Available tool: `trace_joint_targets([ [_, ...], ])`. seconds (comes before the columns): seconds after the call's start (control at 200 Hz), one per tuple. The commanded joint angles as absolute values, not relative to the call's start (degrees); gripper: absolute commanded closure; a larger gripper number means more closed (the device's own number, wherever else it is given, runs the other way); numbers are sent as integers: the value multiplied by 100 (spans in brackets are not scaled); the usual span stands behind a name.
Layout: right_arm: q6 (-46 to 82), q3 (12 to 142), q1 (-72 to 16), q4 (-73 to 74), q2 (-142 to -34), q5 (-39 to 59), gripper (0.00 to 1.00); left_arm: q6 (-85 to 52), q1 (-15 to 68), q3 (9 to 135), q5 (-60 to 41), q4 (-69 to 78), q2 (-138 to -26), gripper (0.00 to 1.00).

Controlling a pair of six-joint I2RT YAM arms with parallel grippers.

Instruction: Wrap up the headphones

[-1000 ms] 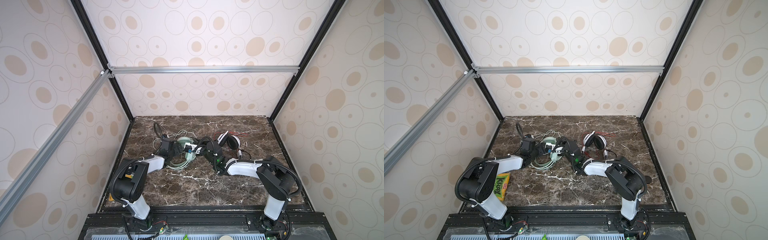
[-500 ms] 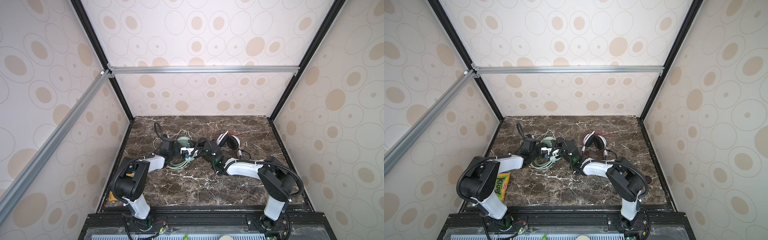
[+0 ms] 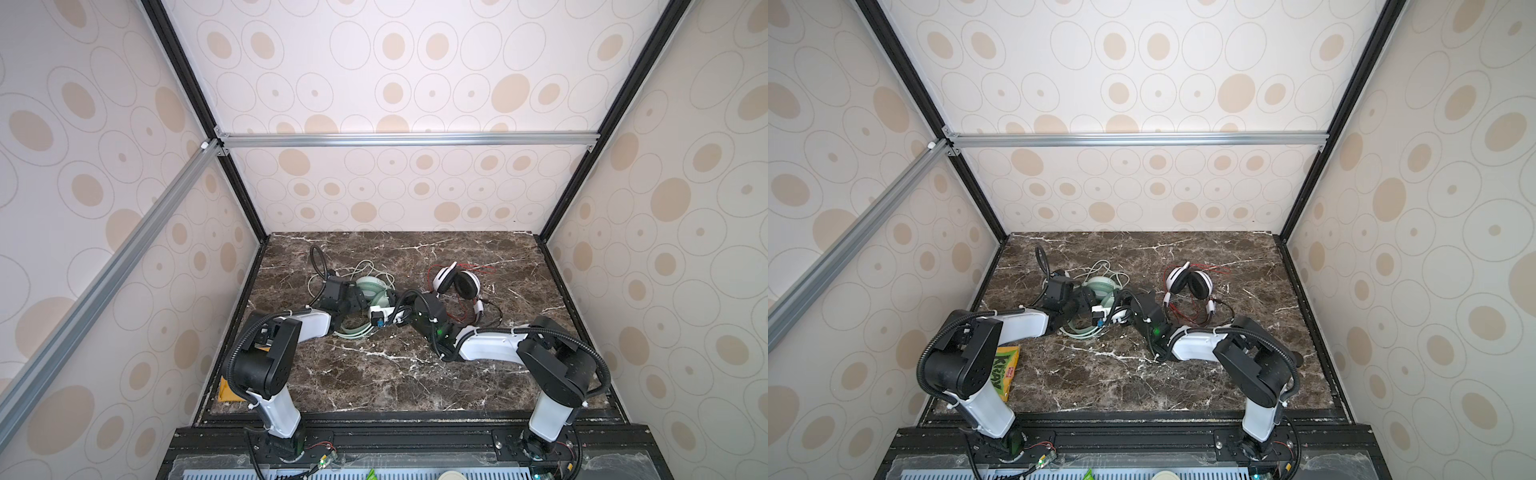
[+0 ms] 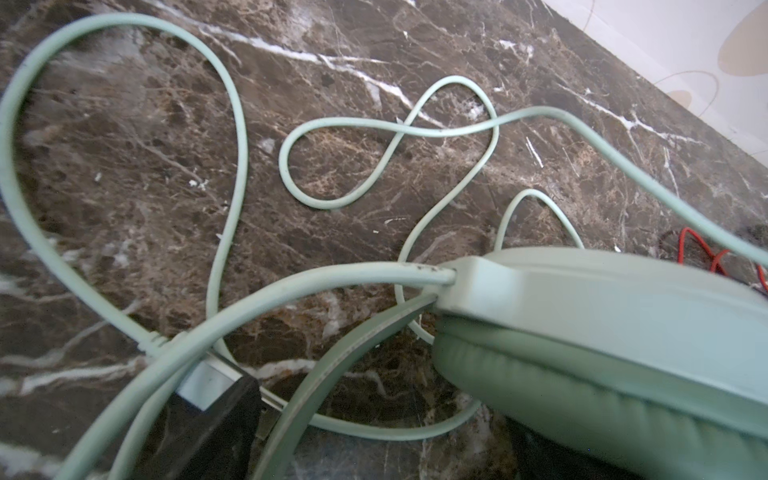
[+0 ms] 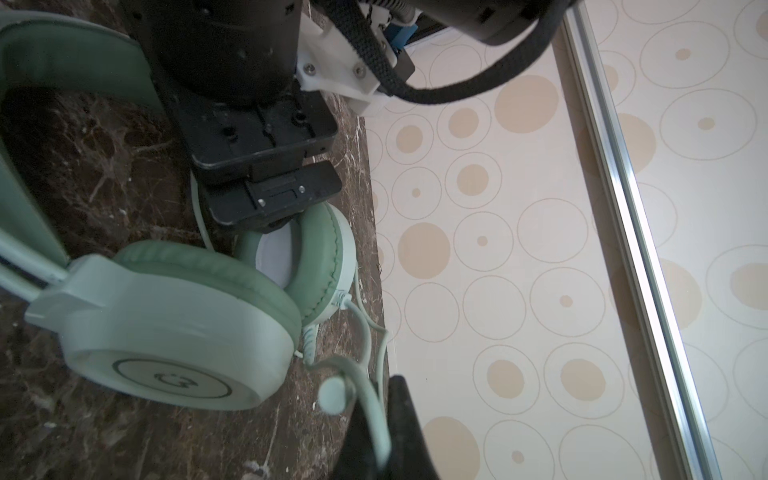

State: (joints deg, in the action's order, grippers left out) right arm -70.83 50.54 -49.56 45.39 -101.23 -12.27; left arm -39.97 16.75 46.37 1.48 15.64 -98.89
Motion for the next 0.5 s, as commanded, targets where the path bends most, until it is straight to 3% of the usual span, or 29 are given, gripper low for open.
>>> trace_joint_targets([
  [0.0, -7299, 5114, -5079, 4655, -9973, -1292, 99, -4058, 1647, 4893, 167, 1652, -9995, 8],
  [0.275, -9096, 5795, -5385, 5564, -10792, -1727, 100, -4094, 1649, 5023, 112, 1650, -10148, 8],
  [0.495, -10546, 5520, -5572, 7658, -11415, -2167, 100, -4050, 1645, 5122, 133, 1468, -10213, 8],
])
